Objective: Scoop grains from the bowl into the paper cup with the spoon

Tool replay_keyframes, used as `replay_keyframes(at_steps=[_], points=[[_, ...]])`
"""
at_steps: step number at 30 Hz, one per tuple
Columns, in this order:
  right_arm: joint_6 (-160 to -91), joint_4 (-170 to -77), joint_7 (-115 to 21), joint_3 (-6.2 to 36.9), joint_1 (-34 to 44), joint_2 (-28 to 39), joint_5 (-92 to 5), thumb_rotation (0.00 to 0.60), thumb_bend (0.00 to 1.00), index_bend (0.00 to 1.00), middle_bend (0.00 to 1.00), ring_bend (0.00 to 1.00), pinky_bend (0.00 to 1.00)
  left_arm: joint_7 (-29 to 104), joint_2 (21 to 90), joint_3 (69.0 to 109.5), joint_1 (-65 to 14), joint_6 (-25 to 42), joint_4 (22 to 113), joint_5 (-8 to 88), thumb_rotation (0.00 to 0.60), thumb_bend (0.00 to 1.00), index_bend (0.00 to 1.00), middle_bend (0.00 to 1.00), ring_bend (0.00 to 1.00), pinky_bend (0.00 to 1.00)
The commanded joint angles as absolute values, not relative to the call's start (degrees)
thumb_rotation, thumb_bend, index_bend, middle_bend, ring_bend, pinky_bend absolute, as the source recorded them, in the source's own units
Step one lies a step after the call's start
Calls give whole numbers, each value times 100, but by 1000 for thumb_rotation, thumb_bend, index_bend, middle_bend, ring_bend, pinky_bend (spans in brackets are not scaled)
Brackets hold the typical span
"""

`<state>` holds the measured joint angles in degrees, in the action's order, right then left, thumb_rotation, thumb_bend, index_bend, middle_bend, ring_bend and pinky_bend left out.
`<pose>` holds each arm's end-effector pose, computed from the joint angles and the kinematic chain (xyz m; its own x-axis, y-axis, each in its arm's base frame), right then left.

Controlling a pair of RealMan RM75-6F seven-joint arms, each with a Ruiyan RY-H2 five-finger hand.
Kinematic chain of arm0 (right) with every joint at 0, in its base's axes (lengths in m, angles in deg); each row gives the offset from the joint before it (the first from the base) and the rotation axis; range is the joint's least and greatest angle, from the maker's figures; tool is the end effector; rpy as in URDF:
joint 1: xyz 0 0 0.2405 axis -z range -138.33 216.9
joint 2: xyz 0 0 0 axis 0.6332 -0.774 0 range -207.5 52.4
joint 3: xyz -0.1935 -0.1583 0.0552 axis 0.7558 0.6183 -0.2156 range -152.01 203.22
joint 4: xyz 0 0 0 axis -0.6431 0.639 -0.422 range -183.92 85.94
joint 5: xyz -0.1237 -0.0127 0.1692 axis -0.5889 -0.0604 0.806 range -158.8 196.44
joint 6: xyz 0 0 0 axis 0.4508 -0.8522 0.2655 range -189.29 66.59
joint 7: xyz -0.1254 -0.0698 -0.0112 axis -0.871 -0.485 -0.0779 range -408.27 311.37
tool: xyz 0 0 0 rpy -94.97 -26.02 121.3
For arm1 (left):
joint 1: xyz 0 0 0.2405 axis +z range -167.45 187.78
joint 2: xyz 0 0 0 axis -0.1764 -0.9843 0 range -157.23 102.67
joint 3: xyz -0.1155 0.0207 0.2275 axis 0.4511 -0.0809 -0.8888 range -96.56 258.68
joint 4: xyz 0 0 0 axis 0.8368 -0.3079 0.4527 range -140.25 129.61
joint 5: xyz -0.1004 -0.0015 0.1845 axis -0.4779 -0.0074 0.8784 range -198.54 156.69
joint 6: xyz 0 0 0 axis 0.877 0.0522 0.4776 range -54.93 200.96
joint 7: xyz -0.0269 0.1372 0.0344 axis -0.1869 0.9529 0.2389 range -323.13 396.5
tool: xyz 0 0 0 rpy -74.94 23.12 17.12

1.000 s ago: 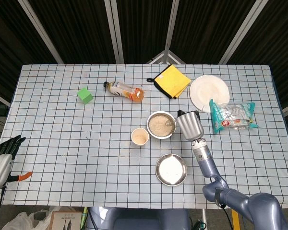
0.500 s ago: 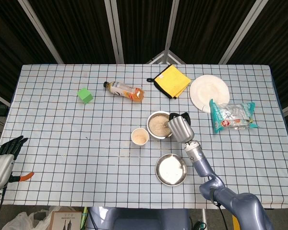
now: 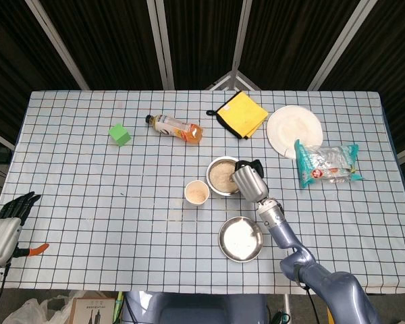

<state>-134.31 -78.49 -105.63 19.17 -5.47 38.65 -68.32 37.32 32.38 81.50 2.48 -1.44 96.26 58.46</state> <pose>-0.1676 -0.3772 -0.0625 0.8645 0.5024 -0.0177 0.0748 -0.0938 0.9928 -0.3032 0.1804 0.1435 0.3064 0.2191 0.9263 0.9441 0.0541 -0.3251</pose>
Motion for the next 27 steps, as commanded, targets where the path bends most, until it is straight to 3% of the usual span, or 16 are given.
replay_keyframes(at_steps=[1,6,19,27], points=[[-13393,-7847,-10546,1899,-528,3930,-6796,600,498,642,945,1000,1000,3728,3236,8149,248,-145,9634,5845,600,0,0,0,0,0],[-13328,-7967,-10357,1741,-486,4067,-6612,600,498,642,946,1000,1000,3713,3229,8151,241,-127,9636,5825,600,0,0,0,0,0],[-13377,-8749,-9647,761,-341,4239,-5631,600,498,645,945,1000,1000,3671,3200,8155,219,-67,9668,5752,600,0,0,0,0,0],[-13446,-8974,-9402,537,-213,4224,-5324,600,498,647,946,1000,1000,3680,3197,8158,220,-69,9683,5724,600,0,0,0,0,0]])
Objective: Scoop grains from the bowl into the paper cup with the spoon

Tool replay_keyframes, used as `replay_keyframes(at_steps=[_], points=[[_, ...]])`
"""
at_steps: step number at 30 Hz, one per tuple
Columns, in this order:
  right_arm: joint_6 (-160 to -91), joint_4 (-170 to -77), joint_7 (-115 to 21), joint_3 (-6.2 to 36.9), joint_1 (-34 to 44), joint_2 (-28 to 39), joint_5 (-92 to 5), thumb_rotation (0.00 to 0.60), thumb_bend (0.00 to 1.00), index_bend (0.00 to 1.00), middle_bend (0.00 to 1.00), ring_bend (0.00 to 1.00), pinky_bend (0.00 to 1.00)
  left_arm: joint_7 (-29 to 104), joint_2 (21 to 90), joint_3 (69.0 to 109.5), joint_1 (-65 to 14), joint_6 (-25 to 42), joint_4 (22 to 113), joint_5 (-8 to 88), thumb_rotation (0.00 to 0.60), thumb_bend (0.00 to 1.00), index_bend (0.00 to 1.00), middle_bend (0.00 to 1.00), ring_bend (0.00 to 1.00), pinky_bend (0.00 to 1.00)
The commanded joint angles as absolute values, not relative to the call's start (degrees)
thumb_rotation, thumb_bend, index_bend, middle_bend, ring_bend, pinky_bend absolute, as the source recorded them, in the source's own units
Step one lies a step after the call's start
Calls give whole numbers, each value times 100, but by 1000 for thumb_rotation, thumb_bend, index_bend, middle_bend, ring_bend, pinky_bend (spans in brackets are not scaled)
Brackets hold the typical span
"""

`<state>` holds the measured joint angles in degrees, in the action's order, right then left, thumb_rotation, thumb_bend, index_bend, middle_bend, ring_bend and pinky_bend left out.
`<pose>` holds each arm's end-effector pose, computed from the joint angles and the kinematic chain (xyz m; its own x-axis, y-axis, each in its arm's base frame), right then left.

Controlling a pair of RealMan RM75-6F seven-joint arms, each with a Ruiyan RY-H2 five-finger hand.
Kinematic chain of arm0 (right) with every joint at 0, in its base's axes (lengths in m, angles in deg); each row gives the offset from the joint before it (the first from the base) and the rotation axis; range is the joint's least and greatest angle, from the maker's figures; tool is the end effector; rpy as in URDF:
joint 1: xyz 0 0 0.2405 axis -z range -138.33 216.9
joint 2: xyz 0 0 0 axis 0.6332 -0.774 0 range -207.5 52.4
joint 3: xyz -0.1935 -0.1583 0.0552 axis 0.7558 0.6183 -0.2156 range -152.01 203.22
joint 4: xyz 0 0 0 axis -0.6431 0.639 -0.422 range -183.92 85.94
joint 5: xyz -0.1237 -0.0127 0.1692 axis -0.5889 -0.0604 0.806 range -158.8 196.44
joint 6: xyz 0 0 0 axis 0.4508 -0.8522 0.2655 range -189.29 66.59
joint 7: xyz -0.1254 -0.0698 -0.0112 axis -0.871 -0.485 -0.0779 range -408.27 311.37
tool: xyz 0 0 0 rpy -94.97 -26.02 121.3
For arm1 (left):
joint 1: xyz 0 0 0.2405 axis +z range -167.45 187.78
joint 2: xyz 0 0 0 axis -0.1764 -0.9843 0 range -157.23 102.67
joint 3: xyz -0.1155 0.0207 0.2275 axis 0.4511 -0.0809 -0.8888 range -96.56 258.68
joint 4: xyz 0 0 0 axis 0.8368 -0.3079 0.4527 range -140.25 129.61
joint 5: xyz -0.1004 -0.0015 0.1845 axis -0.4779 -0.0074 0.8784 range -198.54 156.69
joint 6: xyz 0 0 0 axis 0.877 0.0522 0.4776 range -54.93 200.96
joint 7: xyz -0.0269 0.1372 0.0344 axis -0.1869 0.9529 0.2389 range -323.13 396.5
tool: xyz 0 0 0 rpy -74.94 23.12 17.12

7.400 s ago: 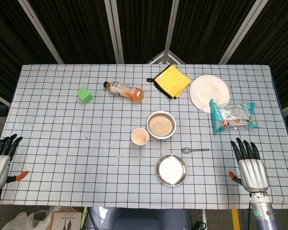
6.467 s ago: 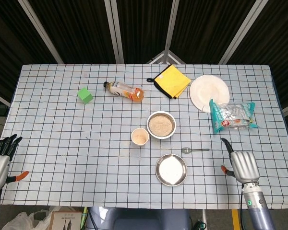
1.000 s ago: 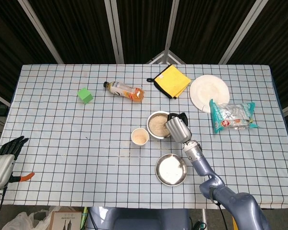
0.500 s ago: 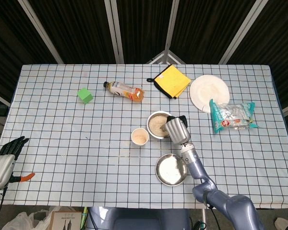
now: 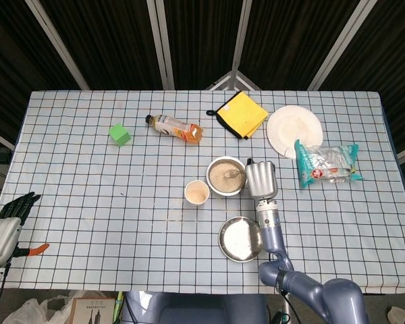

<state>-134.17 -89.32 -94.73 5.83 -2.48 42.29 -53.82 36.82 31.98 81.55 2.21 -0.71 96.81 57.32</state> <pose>-0.1656 -0.3734 -0.0652 0.8247 0.1949 0.5309 -0.5371 -0.0239 0.8432 -0.3039 0.1813 0.1440 0.2900 0.2289 0.9292 0.9471 0.0710 -0.3131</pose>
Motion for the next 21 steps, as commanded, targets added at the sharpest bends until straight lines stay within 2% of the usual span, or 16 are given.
replay_keyframes(at_steps=[1,8,21], points=[[-13458,-8998,-9350,516,-197,4223,-5293,600,498,647,945,1000,1000,3681,3197,8158,219,-66,9683,5718,600,0,0,0,0,0],[-13581,-8893,-9273,670,-124,4149,-5410,600,498,648,946,1000,1000,3692,3199,8160,216,-69,9682,5715,600,0,0,0,0,0],[-13768,-9466,-8928,447,49,3923,-5196,600,498,647,945,1000,1000,3733,3217,8168,207,-69,9676,5693,600,0,0,0,0,0]])
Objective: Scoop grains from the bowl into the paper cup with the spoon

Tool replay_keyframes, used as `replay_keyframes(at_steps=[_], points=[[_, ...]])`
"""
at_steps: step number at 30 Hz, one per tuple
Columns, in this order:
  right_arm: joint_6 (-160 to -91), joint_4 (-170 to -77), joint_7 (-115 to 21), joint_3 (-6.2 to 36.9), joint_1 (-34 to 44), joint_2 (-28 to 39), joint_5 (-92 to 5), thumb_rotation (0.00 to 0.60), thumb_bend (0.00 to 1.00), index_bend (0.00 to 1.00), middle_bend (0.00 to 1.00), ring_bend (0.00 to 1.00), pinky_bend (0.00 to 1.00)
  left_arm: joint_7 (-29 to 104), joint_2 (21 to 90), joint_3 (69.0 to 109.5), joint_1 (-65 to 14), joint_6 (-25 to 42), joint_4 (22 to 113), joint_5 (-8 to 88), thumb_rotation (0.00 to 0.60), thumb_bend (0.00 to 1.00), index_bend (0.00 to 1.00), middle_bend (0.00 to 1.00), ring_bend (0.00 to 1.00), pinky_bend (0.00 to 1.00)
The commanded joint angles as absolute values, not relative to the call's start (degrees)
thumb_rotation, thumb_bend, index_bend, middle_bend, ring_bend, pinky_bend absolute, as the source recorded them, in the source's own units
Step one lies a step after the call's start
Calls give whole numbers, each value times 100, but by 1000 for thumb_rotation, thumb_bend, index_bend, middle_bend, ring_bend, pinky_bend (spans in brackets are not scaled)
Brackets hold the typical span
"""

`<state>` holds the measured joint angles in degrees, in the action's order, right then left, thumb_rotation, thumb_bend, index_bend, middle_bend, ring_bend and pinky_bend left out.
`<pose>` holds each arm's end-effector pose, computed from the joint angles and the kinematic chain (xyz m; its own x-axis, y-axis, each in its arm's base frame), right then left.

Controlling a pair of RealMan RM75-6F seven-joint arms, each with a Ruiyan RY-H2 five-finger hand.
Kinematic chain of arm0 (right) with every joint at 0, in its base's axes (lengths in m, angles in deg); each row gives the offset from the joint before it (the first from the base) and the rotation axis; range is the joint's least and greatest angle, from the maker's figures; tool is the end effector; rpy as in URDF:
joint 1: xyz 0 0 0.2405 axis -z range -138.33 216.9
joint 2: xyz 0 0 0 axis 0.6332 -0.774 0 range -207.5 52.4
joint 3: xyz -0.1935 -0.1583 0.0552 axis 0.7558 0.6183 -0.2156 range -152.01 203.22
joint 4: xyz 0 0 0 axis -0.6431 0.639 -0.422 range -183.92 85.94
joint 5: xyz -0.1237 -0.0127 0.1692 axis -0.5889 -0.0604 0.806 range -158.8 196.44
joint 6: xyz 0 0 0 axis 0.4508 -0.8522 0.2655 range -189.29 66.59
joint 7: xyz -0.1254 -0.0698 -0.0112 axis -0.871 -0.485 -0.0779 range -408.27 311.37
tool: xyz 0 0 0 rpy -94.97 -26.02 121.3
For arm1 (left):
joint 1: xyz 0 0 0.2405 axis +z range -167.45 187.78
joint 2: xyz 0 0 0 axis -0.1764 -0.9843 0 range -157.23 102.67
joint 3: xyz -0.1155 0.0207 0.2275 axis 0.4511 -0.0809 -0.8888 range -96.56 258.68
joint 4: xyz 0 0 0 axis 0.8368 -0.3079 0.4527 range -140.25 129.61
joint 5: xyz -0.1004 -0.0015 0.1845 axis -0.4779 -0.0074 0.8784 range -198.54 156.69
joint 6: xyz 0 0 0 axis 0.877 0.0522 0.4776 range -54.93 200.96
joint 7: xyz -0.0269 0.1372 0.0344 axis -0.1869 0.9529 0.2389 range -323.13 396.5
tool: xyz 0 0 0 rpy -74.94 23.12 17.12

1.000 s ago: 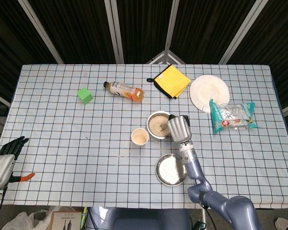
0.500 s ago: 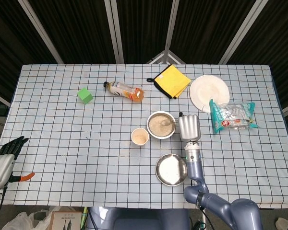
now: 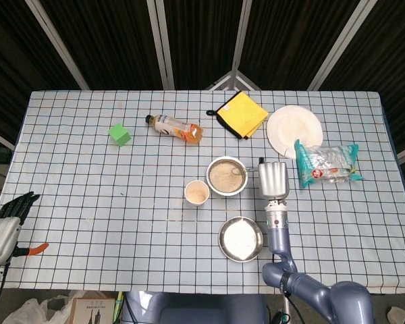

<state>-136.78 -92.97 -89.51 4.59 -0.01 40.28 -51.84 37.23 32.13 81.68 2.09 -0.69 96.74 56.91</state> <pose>-0.1799 -0.3696 -0.0487 0.7473 0.1823 0.6389 -0.6546 0.0374 0.7550 -0.3043 0.1824 0.1438 0.2941 0.2270 0.9284 0.9454 0.0740 -0.3175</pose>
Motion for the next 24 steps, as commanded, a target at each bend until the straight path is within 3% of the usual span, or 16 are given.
replay_keyframes(at_steps=[1,15,24], points=[[-13812,-9549,-8944,448,64,3873,-5211,600,498,648,945,1000,1000,3738,3219,8167,207,-70,9678,5692,600,0,0,0,0,0],[-14322,-11048,-9912,553,18,3196,-5616,600,498,650,946,1000,1000,3749,3234,8172,223,-134,9711,5719,600,0,0,0,0,0],[-14336,-11551,-10738,645,-203,3223,-5766,600,498,654,945,1000,1000,3670,3194,8167,219,-100,9724,5710,600,0,0,0,0,0]])
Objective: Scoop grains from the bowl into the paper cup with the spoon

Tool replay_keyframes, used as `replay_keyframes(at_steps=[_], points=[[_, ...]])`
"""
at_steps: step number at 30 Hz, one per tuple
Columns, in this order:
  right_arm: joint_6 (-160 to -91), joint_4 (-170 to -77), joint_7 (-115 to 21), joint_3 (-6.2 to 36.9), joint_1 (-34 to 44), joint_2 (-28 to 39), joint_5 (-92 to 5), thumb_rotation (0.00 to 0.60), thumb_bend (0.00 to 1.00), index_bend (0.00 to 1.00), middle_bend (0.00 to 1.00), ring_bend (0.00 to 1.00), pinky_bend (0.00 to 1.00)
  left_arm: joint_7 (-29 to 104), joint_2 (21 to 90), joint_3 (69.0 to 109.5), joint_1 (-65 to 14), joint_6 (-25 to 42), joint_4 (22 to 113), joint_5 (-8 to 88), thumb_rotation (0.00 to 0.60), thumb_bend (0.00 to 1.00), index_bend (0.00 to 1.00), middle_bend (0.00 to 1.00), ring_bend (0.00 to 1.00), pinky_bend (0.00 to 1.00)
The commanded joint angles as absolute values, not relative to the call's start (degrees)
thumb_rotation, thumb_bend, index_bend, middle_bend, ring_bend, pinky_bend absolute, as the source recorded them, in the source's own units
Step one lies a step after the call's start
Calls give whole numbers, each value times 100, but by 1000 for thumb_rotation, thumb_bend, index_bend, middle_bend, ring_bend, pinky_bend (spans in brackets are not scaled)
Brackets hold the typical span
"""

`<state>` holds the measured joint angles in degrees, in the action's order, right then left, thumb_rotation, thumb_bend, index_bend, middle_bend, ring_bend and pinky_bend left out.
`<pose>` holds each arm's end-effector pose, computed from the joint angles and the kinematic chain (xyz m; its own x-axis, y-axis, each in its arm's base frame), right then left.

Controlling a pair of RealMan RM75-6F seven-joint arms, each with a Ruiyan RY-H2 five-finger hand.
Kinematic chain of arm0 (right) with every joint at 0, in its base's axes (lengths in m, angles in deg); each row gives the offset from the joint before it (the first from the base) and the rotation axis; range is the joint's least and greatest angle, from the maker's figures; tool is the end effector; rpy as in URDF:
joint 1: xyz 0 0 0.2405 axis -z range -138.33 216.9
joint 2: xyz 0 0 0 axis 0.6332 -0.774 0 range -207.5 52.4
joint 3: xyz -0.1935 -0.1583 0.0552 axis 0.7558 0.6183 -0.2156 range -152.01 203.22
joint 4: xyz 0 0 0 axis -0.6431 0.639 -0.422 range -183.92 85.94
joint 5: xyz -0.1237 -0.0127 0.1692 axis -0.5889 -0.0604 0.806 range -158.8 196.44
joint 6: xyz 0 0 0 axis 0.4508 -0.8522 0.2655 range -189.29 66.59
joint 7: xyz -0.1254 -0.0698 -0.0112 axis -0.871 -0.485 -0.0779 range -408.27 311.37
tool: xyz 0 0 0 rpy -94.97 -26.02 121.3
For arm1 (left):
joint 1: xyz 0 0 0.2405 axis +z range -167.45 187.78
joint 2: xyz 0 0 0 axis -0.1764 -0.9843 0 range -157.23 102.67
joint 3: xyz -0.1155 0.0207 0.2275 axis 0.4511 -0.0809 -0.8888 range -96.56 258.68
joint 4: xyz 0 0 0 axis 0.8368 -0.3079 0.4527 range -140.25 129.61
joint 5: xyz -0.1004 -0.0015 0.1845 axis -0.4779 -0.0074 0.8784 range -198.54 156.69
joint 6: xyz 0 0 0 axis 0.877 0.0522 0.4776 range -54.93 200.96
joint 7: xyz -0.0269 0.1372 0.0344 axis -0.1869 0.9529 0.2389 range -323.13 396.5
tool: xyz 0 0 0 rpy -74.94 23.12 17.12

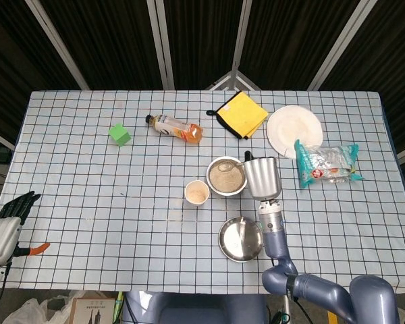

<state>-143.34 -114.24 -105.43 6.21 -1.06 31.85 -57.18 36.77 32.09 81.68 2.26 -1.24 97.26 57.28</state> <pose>-0.1147 -0.3533 -0.0166 0.7559 0.3682 0.5413 -0.5714 -0.0325 0.8200 -0.3016 0.1816 0.1441 0.2811 0.2192 0.9343 0.9504 0.0718 -0.3028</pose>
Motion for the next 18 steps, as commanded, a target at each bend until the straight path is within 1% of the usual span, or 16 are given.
replay_keyframes(at_steps=[1,8,18], points=[[-14335,-11581,-10808,644,-229,3250,-5768,600,498,654,945,1000,1000,3685,3183,8165,212,-79,9718,5695,600,0,0,0,0,0],[-14308,-11575,-11189,776,-367,3435,-5871,600,498,657,945,1000,1000,3779,3100,8175,162,75,9759,5515,600,0,0,0,0,0],[-14401,-11040,-11061,1178,-258,3609,-6126,600,498,657,945,1000,1000,3875,3051,8160,141,145,9859,5432,600,0,0,0,0,0]])
